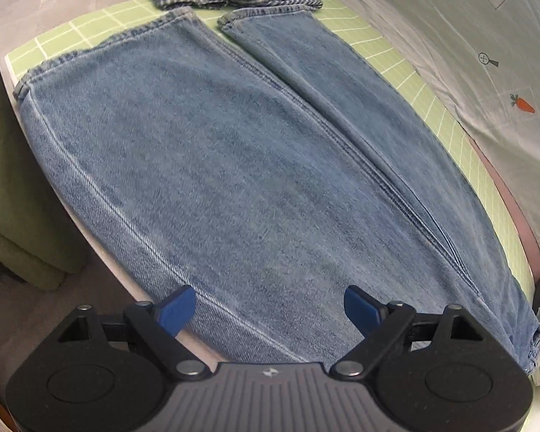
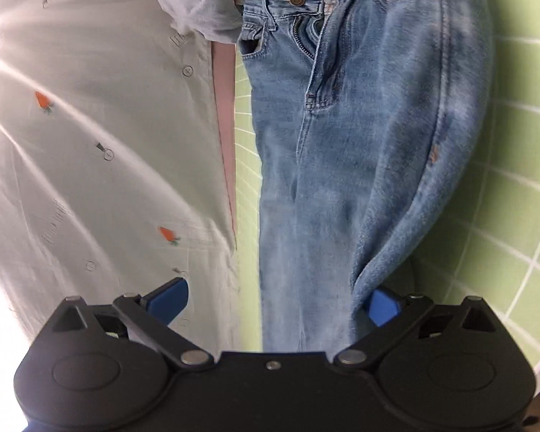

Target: Fold clothes

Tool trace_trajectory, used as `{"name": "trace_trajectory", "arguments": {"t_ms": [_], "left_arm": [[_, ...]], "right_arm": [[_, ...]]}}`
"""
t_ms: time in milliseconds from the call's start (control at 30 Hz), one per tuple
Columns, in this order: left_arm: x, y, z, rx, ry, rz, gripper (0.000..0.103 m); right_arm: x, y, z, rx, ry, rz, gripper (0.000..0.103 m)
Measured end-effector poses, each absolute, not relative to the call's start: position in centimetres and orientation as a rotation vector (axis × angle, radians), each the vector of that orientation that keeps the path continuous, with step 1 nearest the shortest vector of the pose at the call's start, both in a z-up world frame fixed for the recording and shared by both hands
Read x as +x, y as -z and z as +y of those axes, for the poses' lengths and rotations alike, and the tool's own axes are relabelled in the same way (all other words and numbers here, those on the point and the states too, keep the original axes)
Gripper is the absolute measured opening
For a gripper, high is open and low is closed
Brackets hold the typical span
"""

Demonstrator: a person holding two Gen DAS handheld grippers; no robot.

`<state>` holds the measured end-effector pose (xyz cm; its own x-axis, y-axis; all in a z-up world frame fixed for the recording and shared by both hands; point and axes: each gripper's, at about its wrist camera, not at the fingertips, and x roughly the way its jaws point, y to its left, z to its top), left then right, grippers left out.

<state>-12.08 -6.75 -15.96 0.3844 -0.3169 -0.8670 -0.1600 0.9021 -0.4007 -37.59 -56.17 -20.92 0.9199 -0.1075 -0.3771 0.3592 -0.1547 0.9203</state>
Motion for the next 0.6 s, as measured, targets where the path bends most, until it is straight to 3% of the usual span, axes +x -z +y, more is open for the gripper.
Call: {"name": "trace_trajectory", "arguments": {"t_ms": [600], "left_arm": [[-13.7,15.7,-6.0,-0.601,0.109,1.206,0.09]], "right_arm": [[-32.2,20.9,-60.3,1.698,0.433,0.28,0.102]]}}
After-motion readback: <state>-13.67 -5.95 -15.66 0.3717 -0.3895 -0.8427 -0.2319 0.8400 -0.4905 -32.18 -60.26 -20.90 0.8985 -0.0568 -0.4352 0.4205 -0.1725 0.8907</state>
